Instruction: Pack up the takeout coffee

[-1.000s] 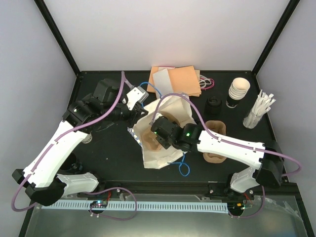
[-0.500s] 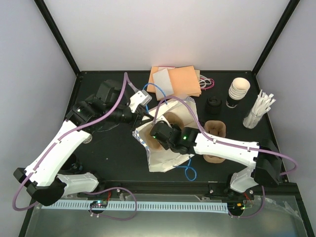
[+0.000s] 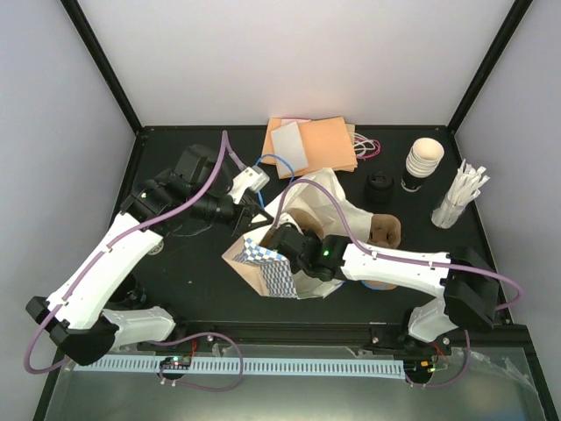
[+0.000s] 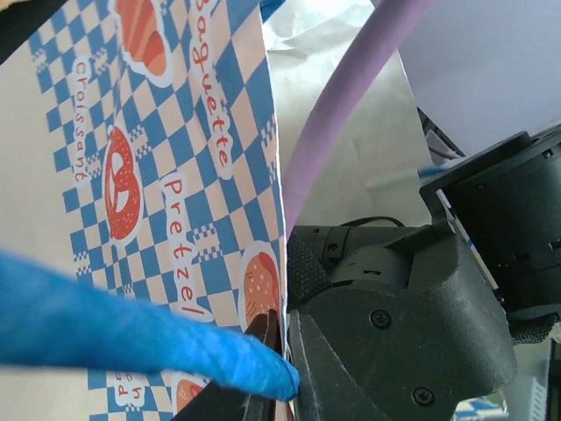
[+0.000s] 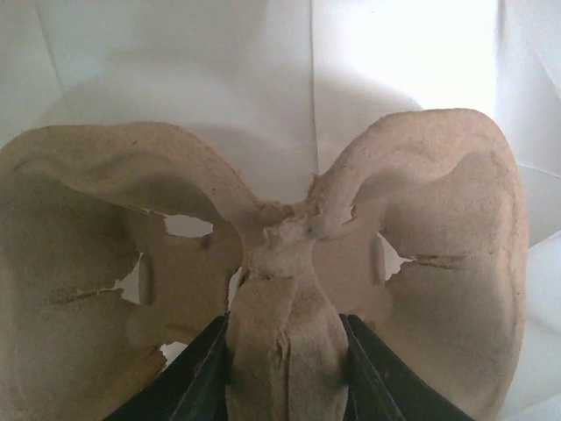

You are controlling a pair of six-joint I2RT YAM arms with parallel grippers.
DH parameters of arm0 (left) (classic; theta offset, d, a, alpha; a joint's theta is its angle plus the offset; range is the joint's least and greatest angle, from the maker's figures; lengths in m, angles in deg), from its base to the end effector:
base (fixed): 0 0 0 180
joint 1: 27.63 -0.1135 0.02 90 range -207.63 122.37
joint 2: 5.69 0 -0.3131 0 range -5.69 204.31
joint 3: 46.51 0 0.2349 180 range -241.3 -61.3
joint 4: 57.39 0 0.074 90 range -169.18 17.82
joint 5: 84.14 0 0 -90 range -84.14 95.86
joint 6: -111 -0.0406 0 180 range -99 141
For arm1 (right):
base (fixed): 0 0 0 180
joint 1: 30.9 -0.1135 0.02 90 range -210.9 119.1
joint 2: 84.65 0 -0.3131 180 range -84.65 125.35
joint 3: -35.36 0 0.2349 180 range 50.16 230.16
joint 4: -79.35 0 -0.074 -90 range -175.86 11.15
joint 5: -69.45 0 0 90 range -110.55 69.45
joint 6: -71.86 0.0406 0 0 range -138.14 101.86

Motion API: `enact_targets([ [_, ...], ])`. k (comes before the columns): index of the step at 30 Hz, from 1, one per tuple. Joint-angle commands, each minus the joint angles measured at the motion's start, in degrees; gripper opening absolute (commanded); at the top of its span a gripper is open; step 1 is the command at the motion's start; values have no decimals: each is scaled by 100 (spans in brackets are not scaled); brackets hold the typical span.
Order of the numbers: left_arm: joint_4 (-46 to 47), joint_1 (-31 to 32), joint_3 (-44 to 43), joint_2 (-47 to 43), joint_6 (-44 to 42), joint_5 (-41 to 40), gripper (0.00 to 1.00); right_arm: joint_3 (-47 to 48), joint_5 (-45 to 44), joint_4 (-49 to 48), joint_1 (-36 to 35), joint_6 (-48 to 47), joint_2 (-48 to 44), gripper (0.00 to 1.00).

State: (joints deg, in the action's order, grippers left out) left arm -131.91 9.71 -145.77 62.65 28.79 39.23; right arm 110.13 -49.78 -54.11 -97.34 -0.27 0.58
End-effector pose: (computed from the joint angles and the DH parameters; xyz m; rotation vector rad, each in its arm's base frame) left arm 0.1328 -0.1294 0.4508 0.9104 2.2426 -1.0593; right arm 0.1319 0.2529 0.2911 -0.8129 2.2495 0.0131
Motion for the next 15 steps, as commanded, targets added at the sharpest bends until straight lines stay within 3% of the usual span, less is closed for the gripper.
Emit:
enact_targets([
  [1,-211,-68,101,-6,67,720,6,23,382,-85,25,-61,279,33],
  [6,-564,-509,207,176,-199,615,5,108,860,71,25,-316,673,33],
  [15,-1006,-646,145,426,-422,-571,8,927,1083,887,44,-453,1523,35],
])
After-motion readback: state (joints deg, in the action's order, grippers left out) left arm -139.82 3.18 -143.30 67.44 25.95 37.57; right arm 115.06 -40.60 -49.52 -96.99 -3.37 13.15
